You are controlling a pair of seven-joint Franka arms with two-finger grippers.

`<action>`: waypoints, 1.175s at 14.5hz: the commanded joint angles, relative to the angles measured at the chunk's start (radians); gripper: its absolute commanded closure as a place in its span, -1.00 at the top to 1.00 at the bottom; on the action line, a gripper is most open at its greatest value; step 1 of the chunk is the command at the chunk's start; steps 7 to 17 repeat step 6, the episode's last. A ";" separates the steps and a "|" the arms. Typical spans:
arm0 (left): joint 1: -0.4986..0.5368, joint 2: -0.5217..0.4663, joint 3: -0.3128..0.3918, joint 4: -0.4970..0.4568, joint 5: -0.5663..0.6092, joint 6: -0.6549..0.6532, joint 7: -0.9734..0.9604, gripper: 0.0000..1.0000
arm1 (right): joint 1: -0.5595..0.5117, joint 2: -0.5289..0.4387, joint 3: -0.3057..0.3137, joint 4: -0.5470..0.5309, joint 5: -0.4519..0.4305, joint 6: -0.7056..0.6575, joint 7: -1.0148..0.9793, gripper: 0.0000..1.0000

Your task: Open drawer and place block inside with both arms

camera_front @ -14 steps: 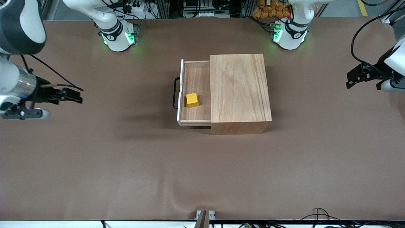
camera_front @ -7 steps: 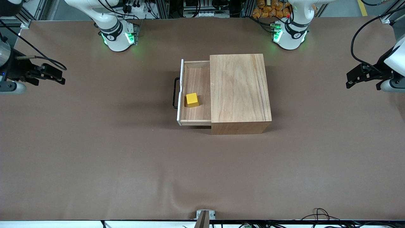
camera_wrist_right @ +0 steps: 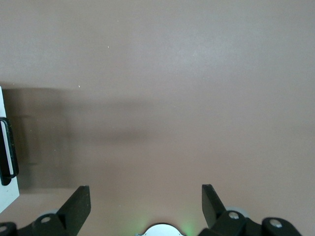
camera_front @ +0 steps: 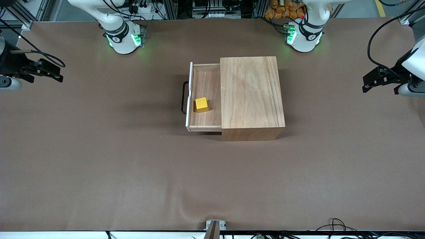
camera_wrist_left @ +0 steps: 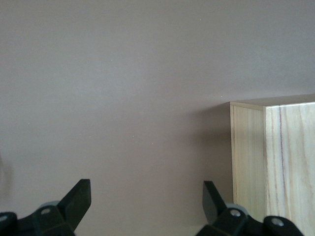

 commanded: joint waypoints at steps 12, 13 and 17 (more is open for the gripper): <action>0.001 0.007 -0.006 0.019 0.001 -0.010 0.008 1.00 | -0.024 -0.026 0.014 -0.010 -0.011 -0.018 -0.037 1.00; 0.001 0.007 -0.006 0.019 0.001 -0.010 0.008 1.00 | -0.024 -0.026 0.014 -0.010 -0.011 -0.018 -0.037 1.00; 0.001 0.007 -0.006 0.019 0.001 -0.010 0.008 1.00 | -0.024 -0.026 0.014 -0.010 -0.011 -0.018 -0.037 1.00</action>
